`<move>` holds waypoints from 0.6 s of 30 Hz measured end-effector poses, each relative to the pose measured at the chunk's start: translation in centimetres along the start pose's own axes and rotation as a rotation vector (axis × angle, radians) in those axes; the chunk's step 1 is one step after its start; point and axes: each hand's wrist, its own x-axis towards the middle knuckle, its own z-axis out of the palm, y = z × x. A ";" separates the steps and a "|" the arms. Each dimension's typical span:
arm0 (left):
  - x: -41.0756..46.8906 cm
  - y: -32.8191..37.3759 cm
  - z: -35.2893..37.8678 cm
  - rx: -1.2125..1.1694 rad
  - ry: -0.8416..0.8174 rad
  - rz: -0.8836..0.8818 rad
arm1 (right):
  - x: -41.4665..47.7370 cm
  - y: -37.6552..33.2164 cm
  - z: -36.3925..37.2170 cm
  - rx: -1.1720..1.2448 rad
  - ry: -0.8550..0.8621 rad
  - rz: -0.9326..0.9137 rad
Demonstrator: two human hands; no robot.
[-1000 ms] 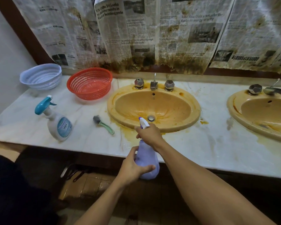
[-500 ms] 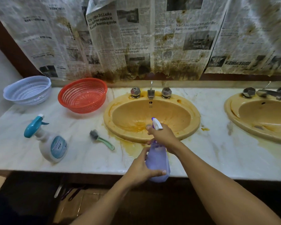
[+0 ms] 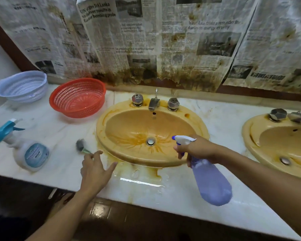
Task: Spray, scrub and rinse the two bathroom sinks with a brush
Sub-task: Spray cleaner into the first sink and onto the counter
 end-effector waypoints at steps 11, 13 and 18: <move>-2.3 1.0 5.3 0.113 -0.019 -0.236 | 5.5 0.0 -5.2 -0.218 -0.294 -0.007; -2.3 1.0 5.6 0.139 0.016 -0.245 | 6.2 -0.2 -5.3 -0.200 -0.330 -0.016; -2.1 1.0 5.8 0.148 0.061 -0.242 | 7.8 -1.1 -4.7 -0.221 -0.392 -0.048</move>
